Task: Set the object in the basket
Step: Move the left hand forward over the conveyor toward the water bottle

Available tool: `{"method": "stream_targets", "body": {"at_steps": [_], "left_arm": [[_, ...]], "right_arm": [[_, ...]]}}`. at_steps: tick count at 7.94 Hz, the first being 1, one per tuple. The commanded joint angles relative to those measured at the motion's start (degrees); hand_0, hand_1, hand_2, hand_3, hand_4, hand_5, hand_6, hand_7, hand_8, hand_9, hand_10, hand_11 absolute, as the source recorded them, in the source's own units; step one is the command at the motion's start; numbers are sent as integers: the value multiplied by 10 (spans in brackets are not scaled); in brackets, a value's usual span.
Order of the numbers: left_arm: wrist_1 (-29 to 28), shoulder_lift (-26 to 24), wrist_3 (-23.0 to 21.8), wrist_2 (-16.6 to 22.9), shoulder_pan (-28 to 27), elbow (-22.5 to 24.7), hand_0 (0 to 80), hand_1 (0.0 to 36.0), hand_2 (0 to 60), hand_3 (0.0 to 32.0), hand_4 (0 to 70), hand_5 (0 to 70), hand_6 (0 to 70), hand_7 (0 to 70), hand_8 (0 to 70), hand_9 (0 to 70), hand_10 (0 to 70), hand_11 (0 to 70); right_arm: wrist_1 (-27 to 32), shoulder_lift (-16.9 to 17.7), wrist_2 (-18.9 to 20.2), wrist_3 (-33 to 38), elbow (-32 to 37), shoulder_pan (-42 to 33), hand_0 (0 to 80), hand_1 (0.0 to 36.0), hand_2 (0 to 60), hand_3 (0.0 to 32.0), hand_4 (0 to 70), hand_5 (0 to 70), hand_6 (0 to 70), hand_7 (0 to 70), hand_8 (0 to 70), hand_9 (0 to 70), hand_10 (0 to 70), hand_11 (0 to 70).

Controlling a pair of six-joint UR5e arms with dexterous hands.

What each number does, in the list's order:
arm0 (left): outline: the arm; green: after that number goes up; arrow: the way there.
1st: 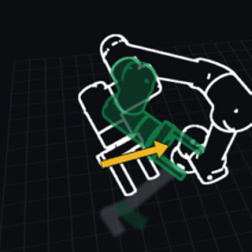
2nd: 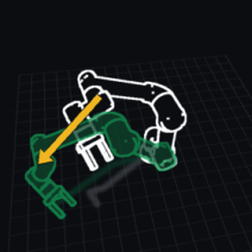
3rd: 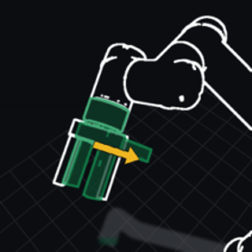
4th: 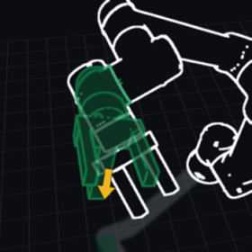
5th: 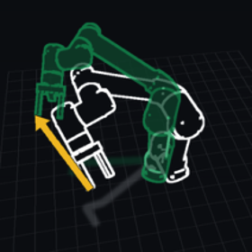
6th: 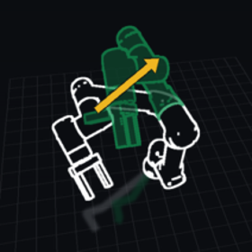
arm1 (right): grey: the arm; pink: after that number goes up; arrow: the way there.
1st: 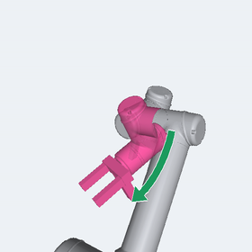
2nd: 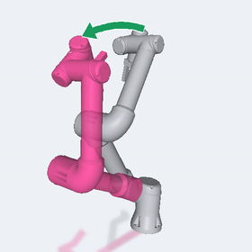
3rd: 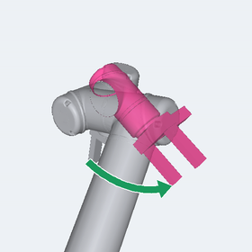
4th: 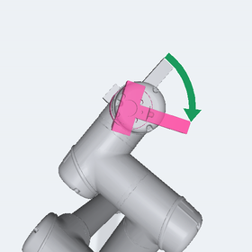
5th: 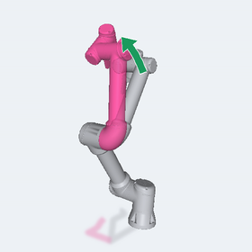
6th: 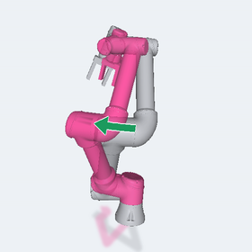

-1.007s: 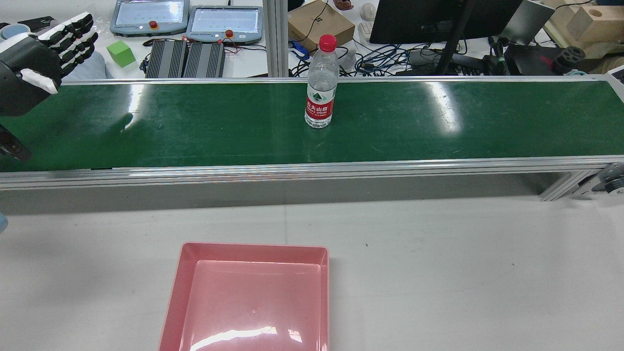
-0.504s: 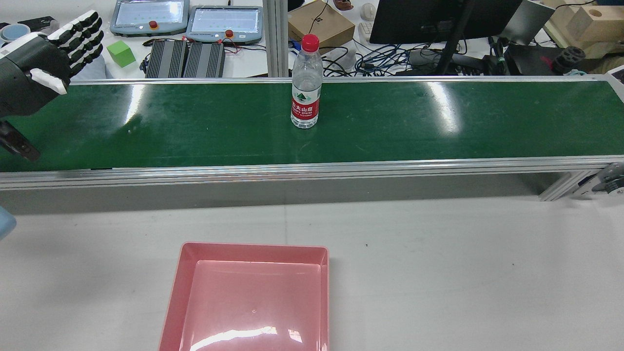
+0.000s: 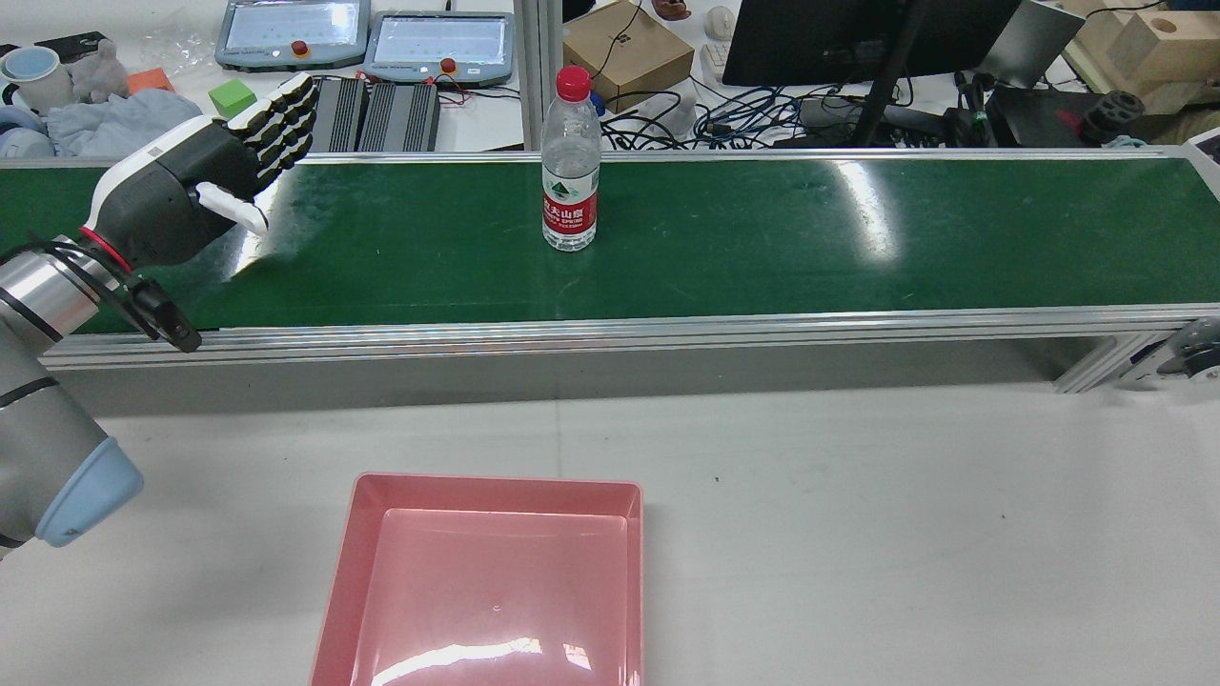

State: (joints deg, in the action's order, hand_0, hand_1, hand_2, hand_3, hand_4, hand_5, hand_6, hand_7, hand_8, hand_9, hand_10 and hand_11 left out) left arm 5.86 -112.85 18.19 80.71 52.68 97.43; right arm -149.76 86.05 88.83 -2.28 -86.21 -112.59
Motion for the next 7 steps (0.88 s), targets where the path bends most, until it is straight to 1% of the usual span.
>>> {"method": "stream_targets", "body": {"at_steps": [1,4,6,7], "left_arm": [[21,-20,4,-5,9,3,524,17,0,16,0,41,0,0,0,0,0,0],[28,-56,8,-9,10,0,548,31,0,18,0,43,0,0,0,0,0,0],[24,-57,50,-11,6,1,552,39,0,18,0,45,0,0,3,0,5,23],[23,-57,78,-11,4,0,539,25,0,32,0,37,0,0,5,0,6,24]], "right_arm": [[0,0,0,0,0,0,0,0,0,0,0,0,0,0,0,0,0,0],[0,0,0,0,0,0,0,0,0,0,0,0,0,0,0,0,0,0],[0,0,0,0,0,0,0,0,0,0,0,0,0,0,0,0,0,0],[0,0,0,0,0,0,0,0,0,0,0,0,0,0,0,0,0,0]]}}
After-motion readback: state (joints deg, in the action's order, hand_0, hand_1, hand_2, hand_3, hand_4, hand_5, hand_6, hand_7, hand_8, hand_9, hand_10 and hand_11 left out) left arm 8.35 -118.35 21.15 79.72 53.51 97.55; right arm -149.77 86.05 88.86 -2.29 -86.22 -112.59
